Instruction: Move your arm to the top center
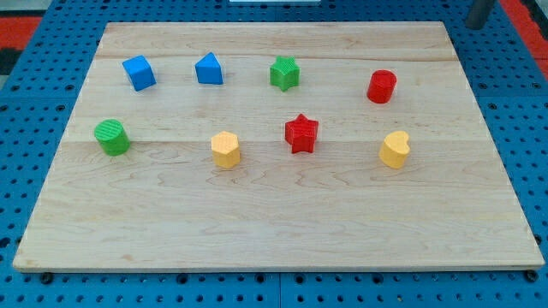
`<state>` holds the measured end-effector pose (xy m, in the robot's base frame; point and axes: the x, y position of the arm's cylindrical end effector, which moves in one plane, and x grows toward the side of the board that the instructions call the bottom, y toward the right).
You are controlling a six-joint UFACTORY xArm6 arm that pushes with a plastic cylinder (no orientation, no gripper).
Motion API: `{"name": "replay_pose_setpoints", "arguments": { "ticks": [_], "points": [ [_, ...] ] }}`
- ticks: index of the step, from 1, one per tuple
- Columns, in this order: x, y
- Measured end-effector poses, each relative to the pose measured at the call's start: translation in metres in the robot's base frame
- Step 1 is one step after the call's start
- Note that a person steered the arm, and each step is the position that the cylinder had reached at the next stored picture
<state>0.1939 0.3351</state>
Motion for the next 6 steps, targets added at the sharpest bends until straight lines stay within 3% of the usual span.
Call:
{"name": "replay_pose_setpoints", "arguments": {
  "ticks": [3, 5, 6],
  "points": [
    [0.009, -0.16],
    [0.058, -0.187],
    [0.045, -0.216]
  ]
}}
